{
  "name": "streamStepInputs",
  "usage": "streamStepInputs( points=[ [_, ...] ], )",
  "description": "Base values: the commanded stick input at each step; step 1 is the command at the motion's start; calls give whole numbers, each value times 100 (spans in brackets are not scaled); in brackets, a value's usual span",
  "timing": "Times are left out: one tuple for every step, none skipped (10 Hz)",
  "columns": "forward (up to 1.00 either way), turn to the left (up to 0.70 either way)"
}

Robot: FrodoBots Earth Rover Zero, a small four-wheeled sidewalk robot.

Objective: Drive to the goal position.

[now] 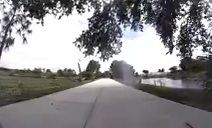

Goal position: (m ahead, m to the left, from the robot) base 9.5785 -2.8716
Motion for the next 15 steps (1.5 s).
streamStepInputs(
  points=[
    [60,-14],
    [60,-14],
    [60,-14],
    [60,-14],
    [60,-14],
    [60,-14],
    [60,-12],
    [60,-7],
    [60,0],
    [60,1],
    [60,1],
    [60,1],
    [60,1],
    [60,1],
    [60,1]
  ],
)
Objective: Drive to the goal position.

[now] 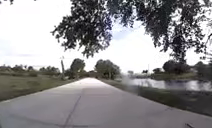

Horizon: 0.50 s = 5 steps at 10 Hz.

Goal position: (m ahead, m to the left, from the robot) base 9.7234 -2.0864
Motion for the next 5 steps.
streamStepInputs(
  points=[
    [60,1],
    [60,1],
    [60,1],
    [60,1],
    [60,1]
  ],
)
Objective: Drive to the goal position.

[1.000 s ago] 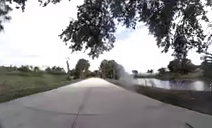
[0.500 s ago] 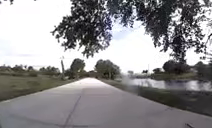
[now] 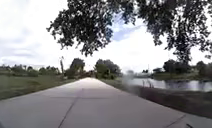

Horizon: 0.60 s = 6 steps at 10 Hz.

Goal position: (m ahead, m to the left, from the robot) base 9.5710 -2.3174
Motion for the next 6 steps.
streamStepInputs(
  points=[
    [60,1],
    [60,1],
    [60,1],
    [60,1],
    [60,1],
    [60,3]
  ],
)
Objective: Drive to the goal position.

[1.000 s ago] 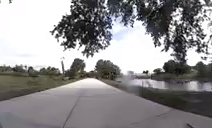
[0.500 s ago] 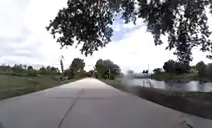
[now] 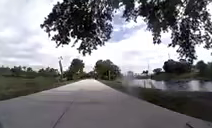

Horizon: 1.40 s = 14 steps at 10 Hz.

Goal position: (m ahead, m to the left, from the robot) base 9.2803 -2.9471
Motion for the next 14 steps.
streamStepInputs(
  points=[
    [60,6],
    [60,10],
    [60,13],
    [60,15],
    [60,15],
    [60,15],
    [60,15],
    [60,15],
    [60,8],
    [60,1],
    [60,1],
    [60,2],
    [60,6],
    [60,11]
  ],
)
